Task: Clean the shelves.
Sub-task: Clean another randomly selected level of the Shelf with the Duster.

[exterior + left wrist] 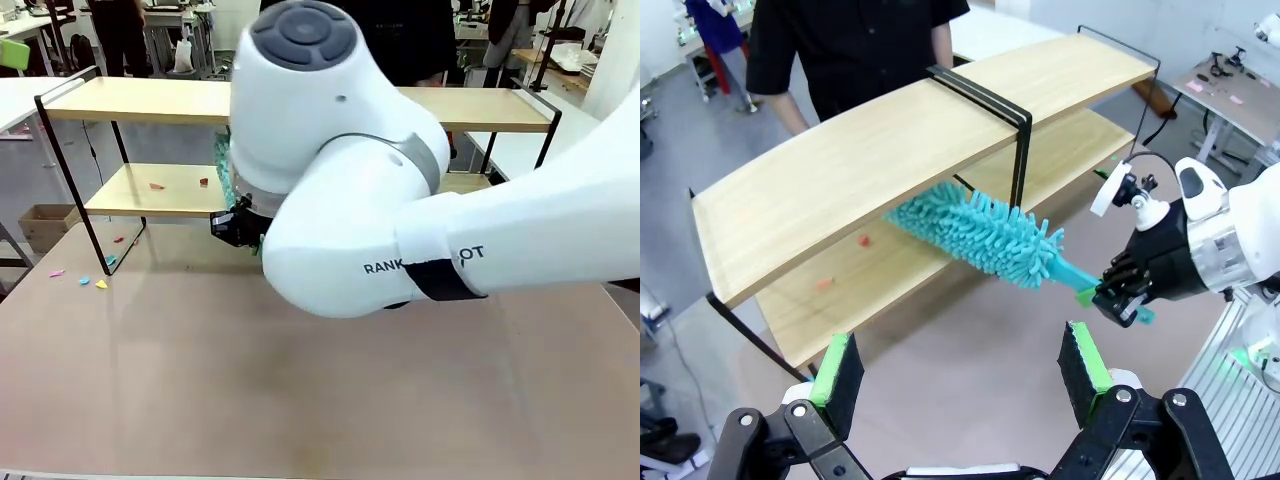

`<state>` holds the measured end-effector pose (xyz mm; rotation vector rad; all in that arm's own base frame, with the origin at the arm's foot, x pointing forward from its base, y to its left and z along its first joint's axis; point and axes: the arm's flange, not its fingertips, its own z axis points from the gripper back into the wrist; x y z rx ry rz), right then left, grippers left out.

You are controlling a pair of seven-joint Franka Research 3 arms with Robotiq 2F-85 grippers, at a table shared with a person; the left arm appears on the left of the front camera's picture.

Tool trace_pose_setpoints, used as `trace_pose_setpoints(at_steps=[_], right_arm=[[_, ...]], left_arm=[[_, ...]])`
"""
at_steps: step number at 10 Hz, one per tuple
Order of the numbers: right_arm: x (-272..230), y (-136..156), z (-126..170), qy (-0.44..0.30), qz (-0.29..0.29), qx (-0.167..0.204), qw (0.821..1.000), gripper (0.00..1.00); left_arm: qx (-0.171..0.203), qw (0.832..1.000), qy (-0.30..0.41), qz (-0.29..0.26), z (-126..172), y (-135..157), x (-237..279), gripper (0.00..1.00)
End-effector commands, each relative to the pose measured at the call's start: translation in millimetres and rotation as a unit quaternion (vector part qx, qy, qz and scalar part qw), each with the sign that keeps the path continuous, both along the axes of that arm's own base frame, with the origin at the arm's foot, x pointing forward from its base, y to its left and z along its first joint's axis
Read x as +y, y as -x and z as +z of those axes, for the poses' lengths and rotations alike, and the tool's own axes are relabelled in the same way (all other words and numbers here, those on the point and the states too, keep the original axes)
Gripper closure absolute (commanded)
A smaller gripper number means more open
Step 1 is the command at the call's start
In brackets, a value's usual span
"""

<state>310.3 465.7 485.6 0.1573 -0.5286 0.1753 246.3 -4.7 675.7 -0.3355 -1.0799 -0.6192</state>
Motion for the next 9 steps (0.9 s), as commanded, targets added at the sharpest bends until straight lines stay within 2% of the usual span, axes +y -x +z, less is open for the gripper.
trace_pose_setpoints(at_steps=[1,4,5,7,9], right_arm=[[33,-25,-11,0.018,-0.035,0.005,0.999,0.88],[37,-32,-10,0.021,-0.045,-0.034,0.998,0.88],[38,-34,-13,0.016,-0.041,-0.038,0.998,0.88],[37,-46,-16,0.009,-0.056,-0.018,0.998,0.88],[35,-52,-17,0.006,-0.076,-0.027,0.997,0.88]], left_arm=[[-0.003,1.000,0.004,-0.004,-1,0,0,0.00],[-0.003,1.000,0.004,-0.004,-1,0,0,0.00],[-0.003,1.000,0.004,-0.004,-1,0,0,0.00],[-0.003,1.000,0.004,-0.004,-1,0,0,0.00],[-0.003,1.000,0.004,-0.004,-1,0,0,0.00]])
